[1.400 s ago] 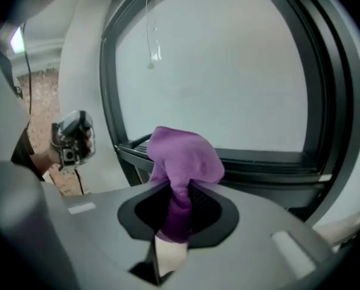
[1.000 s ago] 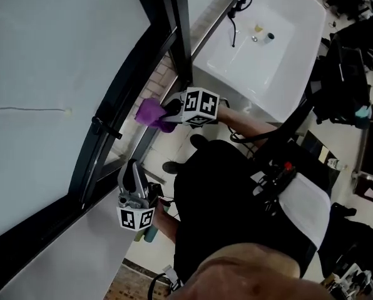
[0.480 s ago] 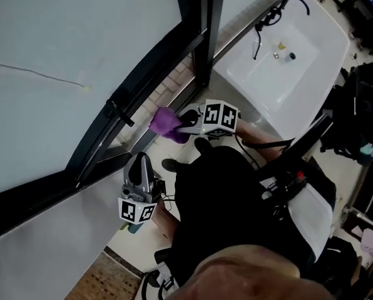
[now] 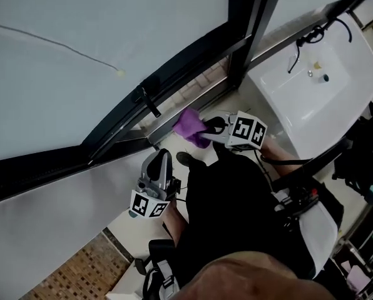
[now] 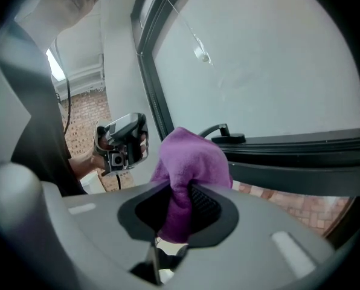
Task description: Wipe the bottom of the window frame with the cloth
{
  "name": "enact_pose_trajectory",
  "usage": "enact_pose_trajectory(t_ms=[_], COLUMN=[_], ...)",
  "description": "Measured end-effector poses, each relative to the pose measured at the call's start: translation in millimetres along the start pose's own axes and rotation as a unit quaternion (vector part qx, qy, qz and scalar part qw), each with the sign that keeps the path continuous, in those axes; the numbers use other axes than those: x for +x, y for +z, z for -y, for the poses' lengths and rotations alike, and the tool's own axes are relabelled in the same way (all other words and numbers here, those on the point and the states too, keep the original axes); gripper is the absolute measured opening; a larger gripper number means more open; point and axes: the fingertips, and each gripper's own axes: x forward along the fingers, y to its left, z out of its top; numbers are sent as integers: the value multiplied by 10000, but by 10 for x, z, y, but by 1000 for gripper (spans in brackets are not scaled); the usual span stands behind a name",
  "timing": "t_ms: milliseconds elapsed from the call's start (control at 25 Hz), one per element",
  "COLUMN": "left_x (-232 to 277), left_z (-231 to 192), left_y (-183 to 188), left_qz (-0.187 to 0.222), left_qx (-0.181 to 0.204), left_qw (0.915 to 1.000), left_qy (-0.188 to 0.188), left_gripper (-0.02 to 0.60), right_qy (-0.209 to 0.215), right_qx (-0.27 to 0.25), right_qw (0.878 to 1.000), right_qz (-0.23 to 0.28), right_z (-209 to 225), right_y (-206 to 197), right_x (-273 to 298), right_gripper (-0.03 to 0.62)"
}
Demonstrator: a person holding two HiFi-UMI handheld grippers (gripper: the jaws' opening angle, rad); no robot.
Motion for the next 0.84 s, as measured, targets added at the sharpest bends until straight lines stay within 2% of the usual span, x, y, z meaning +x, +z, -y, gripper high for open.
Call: enact_pose_trajectory(t_ms=[160,400,640,840], left_x=[-36,-223,-523,-1052], left_z=[60,60,16,-137], left_y=[5,77,209,328], left_qz=[-52,12,92,226], left_qx=[-10,-69,-34,-20], left_qw=[10000,9997,9998,9996], left_qy=[59,238,165,152], left_gripper=[0,0,0,0], right_qy=[151,595,575,455], right_qx=[53,69,181,89], right_qw=[9997,9963,9942,9953], right_qz=[177,609,887,853], right_z=[-87,-301,-569,-835], right_y=[43,231,400,371], right_x=[-20,60,231,655], right_gripper=[64,64,64,64])
